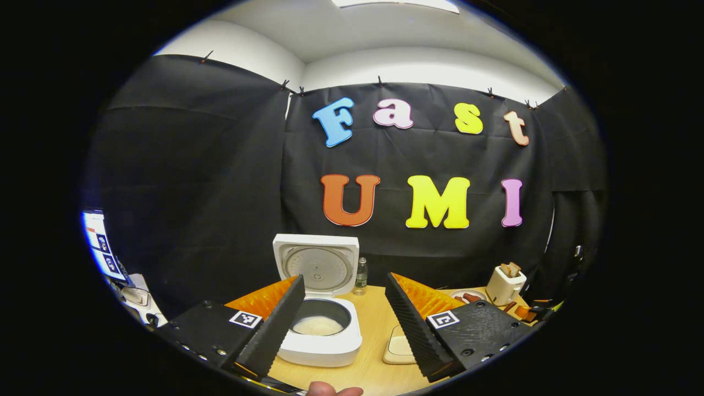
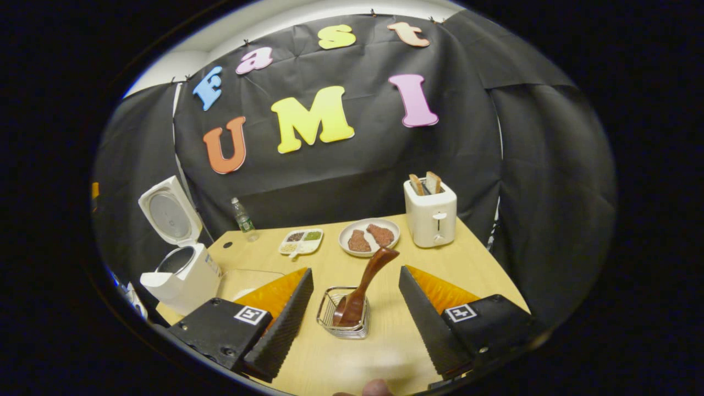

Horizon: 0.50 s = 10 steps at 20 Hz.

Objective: Close the left gripper, press the button to open the rice cooker; take a wooden spoon from the chopstick holder with the right hand, scoop a spoonful of rice and pour it into the rice cooker, then put the wooden spoon back into the chopstick holder.

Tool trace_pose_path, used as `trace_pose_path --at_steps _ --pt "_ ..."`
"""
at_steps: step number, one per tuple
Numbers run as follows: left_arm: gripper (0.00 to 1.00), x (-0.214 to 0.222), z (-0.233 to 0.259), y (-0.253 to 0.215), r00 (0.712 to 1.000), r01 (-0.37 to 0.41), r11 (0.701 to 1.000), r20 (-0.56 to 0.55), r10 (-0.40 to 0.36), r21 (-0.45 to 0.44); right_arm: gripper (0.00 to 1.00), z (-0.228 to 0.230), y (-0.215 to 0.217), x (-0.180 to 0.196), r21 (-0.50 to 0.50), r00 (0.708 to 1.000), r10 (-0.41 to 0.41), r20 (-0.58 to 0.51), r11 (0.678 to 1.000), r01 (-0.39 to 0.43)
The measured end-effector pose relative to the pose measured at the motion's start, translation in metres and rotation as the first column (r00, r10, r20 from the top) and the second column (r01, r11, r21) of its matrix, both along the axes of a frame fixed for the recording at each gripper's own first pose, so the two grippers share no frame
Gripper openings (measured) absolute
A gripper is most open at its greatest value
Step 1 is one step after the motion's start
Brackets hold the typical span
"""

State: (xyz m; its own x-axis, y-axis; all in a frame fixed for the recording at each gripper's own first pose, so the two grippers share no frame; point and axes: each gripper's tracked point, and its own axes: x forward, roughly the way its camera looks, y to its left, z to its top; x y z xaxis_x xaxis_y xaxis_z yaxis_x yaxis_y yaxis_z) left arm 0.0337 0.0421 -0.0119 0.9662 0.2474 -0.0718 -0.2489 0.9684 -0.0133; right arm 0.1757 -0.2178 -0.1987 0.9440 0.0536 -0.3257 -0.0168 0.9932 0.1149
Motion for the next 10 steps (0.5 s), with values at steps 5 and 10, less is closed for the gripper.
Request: trace_pose_path --at_steps 5,10 --pt "0.94 -0.014 -0.002 0.001 0.997 -0.069 0.998 -0.031 0.069 0.002 0.96 -0.050 -0.012 0.056 0.037 0.997 0.027 -0.079 0.999 -0.024" --pt "0.94 -0.022 -0.011 0.000 0.992 -0.101 0.995 -0.078 0.102 0.014 0.80 -0.085 -0.008 0.093 0.053 0.986 0.071 -0.152 0.997 -0.064"
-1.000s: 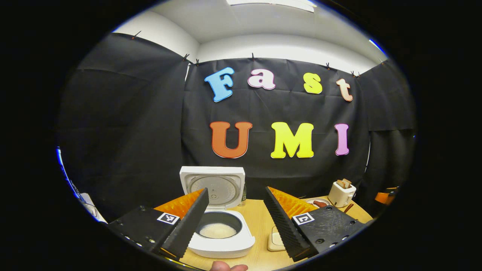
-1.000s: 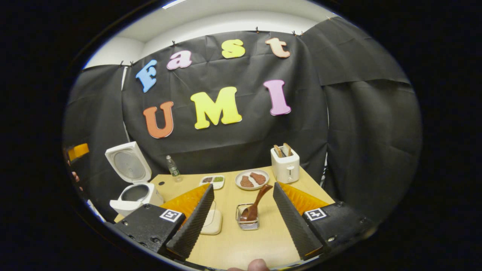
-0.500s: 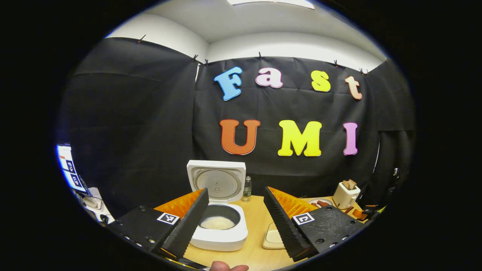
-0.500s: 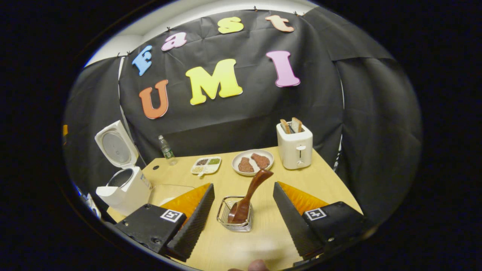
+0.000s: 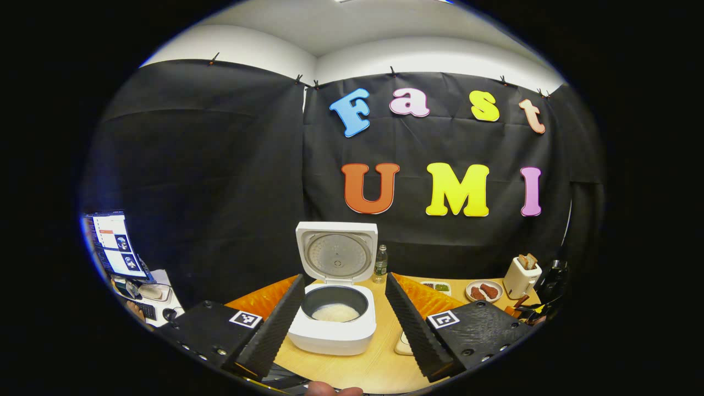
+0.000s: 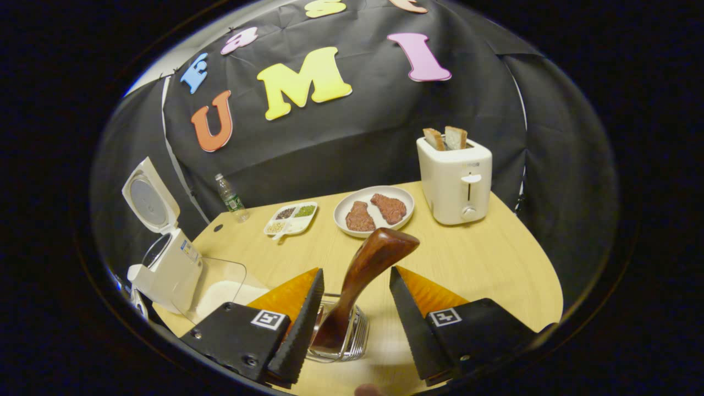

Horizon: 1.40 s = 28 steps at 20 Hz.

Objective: Close the left gripper, press the button to open the rice cooker; take a wooden spoon from the chopstick holder with the right hand, scoop a spoonful of rice and pour it into the rice cooker, then put the wooden spoon back into the chopstick holder.

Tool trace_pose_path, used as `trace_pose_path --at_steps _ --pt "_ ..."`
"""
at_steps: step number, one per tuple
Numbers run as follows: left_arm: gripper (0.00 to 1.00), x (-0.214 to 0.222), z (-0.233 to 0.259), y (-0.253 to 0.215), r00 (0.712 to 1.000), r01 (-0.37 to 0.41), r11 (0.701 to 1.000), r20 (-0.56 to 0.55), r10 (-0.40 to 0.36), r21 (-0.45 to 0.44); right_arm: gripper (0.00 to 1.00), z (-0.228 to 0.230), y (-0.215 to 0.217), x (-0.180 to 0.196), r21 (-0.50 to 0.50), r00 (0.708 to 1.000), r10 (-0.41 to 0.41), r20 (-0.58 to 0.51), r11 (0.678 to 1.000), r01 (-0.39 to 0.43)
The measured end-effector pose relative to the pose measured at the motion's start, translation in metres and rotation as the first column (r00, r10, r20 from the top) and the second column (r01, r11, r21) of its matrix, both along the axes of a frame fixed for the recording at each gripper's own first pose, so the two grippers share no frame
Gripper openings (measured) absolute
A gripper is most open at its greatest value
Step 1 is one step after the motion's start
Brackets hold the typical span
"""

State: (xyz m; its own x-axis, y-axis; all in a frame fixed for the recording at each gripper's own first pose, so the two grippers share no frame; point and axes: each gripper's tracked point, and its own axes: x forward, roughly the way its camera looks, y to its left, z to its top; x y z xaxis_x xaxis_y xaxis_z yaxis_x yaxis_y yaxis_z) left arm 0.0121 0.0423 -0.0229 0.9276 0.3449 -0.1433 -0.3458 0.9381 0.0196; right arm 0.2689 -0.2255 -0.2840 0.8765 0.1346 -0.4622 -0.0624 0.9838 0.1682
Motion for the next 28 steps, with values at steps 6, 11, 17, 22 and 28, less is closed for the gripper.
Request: trace_pose_path --at_steps 6,11,17,22,28 --pt "0.94 0.001 -0.002 -0.005 1.000 0.005 1.000 -0.007 -0.005 0.003 0.53 -0.007 0.007 -0.004 0.049 0.999 0.021 -0.024 0.999 -0.020" --pt "0.94 -0.003 -0.004 -0.002 1.000 0.017 1.000 -0.009 -0.017 0.006 0.30 -0.004 0.013 -0.018 0.061 0.999 0.023 -0.036 0.998 -0.021" --pt "0.94 -0.010 -0.001 0.014 1.000 0.018 1.000 0.019 -0.018 -0.013 0.17 0.010 0.021 -0.037 0.037 1.000 -0.006 -0.022 0.999 0.007" --pt "0.94 -0.017 -0.004 0.038 0.999 0.031 0.999 0.034 -0.031 -0.019 0.10 0.058 0.028 -0.040 0.005 0.996 -0.070 0.052 0.998 0.070" --pt "0.94 -0.018 -0.002 0.081 0.995 0.066 0.998 0.075 -0.066 0.007 0.10 0.135 0.082 -0.051 -0.046 0.982 -0.085 0.167 0.995 0.094"
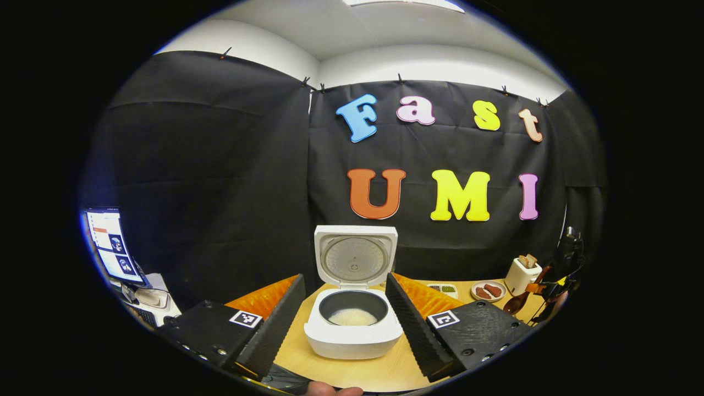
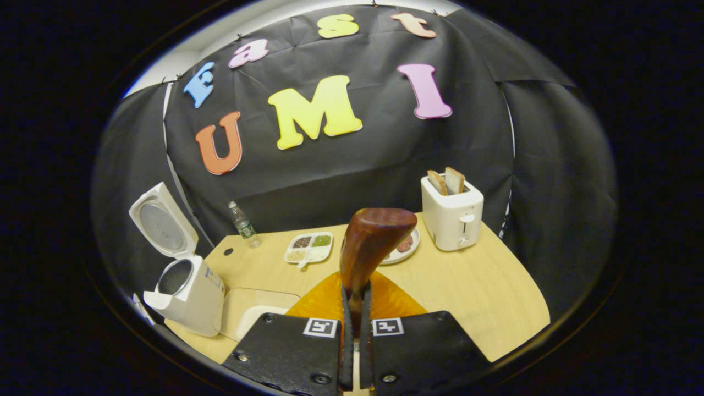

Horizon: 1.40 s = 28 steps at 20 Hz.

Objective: Close the left gripper, press the button to open the rice cooker; take a wooden spoon from the chopstick holder with the right hand, scoop a spoonful of rice and pour it into the rice cooker, then put the wooden spoon back into the chopstick holder.

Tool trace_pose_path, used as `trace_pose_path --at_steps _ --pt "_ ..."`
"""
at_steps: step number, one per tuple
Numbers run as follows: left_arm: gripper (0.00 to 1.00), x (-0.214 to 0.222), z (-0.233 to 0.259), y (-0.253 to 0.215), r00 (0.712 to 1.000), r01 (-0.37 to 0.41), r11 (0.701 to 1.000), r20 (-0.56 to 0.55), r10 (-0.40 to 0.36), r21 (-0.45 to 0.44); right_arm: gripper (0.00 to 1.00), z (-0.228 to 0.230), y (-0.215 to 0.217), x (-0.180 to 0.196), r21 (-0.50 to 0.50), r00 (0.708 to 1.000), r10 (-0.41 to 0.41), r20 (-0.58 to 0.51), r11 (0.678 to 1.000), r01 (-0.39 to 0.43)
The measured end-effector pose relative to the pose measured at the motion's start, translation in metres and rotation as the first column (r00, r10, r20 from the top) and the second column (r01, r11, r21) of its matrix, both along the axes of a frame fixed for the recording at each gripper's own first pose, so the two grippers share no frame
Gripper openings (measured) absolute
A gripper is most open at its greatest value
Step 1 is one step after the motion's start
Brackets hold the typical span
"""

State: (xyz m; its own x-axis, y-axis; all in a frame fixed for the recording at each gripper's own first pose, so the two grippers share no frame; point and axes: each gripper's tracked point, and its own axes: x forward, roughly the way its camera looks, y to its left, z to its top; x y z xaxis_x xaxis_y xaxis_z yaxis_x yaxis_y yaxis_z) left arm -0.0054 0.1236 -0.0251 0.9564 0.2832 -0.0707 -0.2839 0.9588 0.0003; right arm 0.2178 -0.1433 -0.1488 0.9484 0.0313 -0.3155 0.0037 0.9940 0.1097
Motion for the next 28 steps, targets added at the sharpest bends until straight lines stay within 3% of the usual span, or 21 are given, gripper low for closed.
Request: trace_pose_path --at_steps 4,8,15,18,20,23,28 --pt "0.94 0.007 -0.006 0.019 0.998 0.056 0.998 -0.002 -0.056 0.020 0.10 0.007 0.066 -0.003 -0.079 0.999 0.037 0.021 0.996 -0.035" --pt "0.94 0.011 -0.014 0.045 0.997 0.076 0.997 -0.016 -0.075 0.009 0.10 -0.028 0.123 -0.002 -0.173 0.997 0.071 -0.022 0.982 -0.074" --pt "0.94 0.002 -0.031 0.085 0.996 0.059 0.998 -0.066 -0.061 -0.023 0.10 -0.099 0.155 0.011 -0.450 0.995 0.066 -0.068 0.889 -0.090" --pt "0.94 0.000 -0.039 0.094 0.994 0.061 0.998 -0.092 -0.062 -0.022 0.10 -0.124 0.159 0.015 -0.510 0.995 0.057 -0.083 0.855 -0.092" --pt "0.94 -0.001 -0.043 0.095 0.992 0.067 0.997 -0.108 -0.070 -0.025 0.09 -0.141 0.164 0.016 -0.498 0.993 0.046 -0.107 0.862 -0.094" --pt "0.94 -0.001 -0.052 0.099 0.989 0.072 0.997 -0.129 -0.075 -0.024 0.10 -0.154 0.178 0.015 -0.431 0.991 0.036 -0.126 0.898 -0.087" --pt "0.94 -0.005 -0.061 0.104 0.987 0.063 0.997 -0.144 -0.068 -0.045 0.10 -0.163 0.218 0.012 -0.264 0.979 0.093 -0.181 0.954 -0.140"
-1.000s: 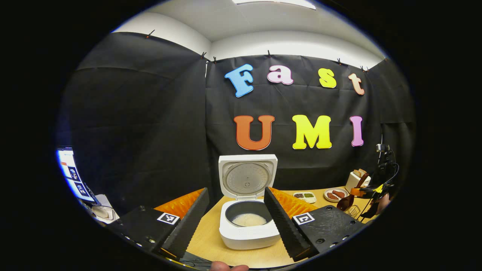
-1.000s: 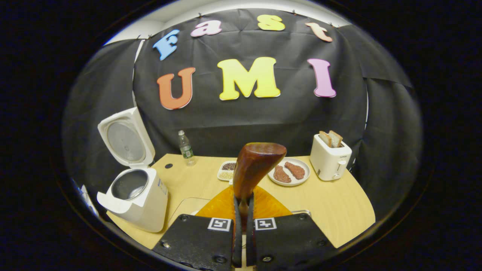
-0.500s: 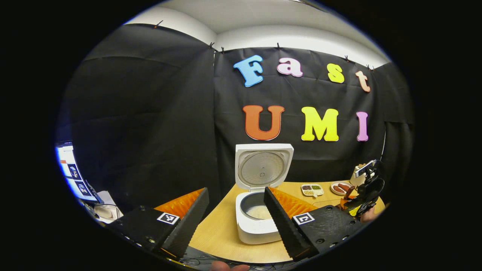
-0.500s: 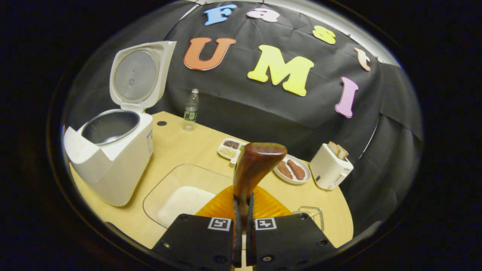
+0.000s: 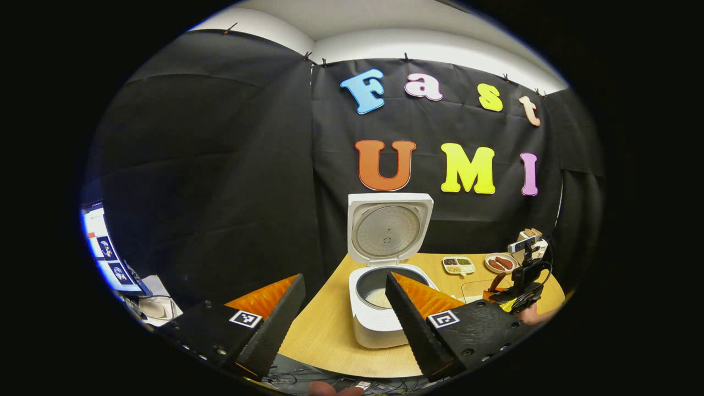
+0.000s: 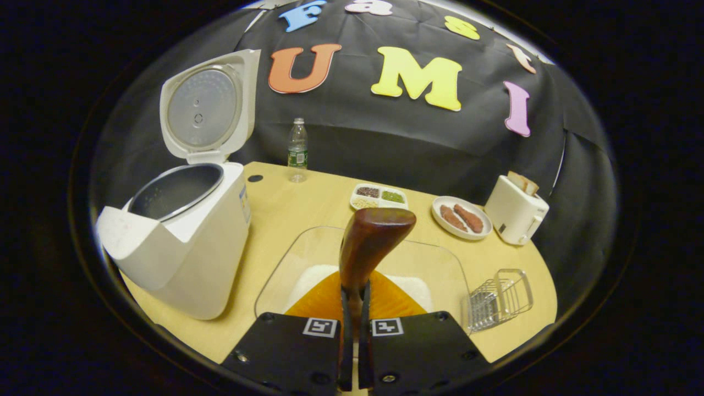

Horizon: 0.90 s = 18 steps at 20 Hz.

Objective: Close the left gripper, press the button to open the rice cooker; take a wooden spoon from the chopstick holder with the right hand, scoop a spoonful of rice and pour it into the rice cooker, then put the wooden spoon back into the chopstick holder.

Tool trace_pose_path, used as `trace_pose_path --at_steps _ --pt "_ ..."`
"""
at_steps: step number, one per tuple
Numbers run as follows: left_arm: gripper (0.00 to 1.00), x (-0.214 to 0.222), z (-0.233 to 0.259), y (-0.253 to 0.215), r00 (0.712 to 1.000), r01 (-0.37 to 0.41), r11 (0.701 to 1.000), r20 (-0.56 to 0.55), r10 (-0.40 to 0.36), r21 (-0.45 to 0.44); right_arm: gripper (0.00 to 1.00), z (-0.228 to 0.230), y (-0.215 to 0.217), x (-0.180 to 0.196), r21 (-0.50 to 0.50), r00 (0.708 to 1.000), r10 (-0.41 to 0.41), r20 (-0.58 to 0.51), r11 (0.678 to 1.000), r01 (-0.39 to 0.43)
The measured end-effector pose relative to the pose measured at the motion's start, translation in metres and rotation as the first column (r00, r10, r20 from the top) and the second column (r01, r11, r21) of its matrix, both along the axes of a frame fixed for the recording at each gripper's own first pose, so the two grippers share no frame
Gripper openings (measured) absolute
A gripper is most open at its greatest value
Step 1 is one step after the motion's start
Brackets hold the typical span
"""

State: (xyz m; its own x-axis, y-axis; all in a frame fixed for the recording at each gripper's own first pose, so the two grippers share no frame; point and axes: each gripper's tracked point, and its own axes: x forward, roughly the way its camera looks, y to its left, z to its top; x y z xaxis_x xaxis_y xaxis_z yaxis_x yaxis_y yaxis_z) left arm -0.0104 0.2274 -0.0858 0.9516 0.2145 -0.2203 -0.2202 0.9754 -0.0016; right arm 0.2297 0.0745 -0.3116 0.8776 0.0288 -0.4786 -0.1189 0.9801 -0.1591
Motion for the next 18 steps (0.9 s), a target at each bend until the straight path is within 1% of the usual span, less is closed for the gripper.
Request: trace_pose_path --at_steps 2,4,6,8,9,10,11,12,14,15,18 --pt "0.94 -0.001 0.002 0.002 1.000 -0.008 1.000 0.007 0.008 -0.003 0.09 0.003 0.004 0.001 0.068 1.000 -0.012 -0.017 0.998 0.014" --pt "0.94 -0.001 0.004 0.003 1.000 -0.015 1.000 0.015 0.015 -0.001 0.10 0.008 0.010 0.002 0.176 0.999 -0.021 -0.038 0.984 0.027" --pt "0.94 -0.002 0.003 0.005 1.000 -0.023 1.000 0.012 0.023 -0.003 0.10 0.011 0.015 0.003 0.299 0.997 -0.031 -0.075 0.953 0.052" --pt "0.94 -0.003 0.004 0.005 0.999 -0.030 0.999 0.011 0.030 -0.014 0.10 0.012 0.017 0.004 0.403 0.993 -0.040 -0.110 0.912 0.082" --pt "0.94 -0.004 0.003 0.004 0.999 -0.033 0.999 0.010 0.033 -0.018 0.10 0.012 0.011 0.004 0.450 0.991 -0.054 -0.126 0.887 0.105" --pt "0.94 -0.004 0.005 0.003 0.999 -0.036 0.999 0.010 0.037 -0.020 0.10 0.010 0.004 0.004 0.496 0.987 -0.073 -0.145 0.858 0.136" --pt "0.94 -0.003 0.006 0.002 0.999 -0.038 0.999 0.012 0.039 -0.019 0.10 0.008 -0.003 0.004 0.547 0.982 -0.091 -0.167 0.820 0.169" --pt "0.94 -0.004 0.007 0.000 0.999 -0.039 0.999 0.014 0.039 -0.019 0.10 0.005 -0.011 0.004 0.596 0.977 -0.107 -0.186 0.778 0.199" --pt "0.94 -0.001 0.010 -0.007 0.999 -0.038 0.999 0.017 0.038 -0.018 0.10 0.002 -0.026 0.002 0.688 0.967 -0.128 -0.220 0.683 0.247" --pt "0.94 -0.001 0.011 -0.010 0.999 -0.036 0.999 0.013 0.036 -0.022 0.10 0.002 -0.031 0.000 0.725 0.963 -0.134 -0.233 0.637 0.264" --pt "0.94 0.002 0.012 -0.024 0.999 -0.032 0.999 0.004 0.032 -0.037 0.10 0.008 -0.045 -0.003 0.803 0.960 -0.149 -0.236 0.527 0.279"
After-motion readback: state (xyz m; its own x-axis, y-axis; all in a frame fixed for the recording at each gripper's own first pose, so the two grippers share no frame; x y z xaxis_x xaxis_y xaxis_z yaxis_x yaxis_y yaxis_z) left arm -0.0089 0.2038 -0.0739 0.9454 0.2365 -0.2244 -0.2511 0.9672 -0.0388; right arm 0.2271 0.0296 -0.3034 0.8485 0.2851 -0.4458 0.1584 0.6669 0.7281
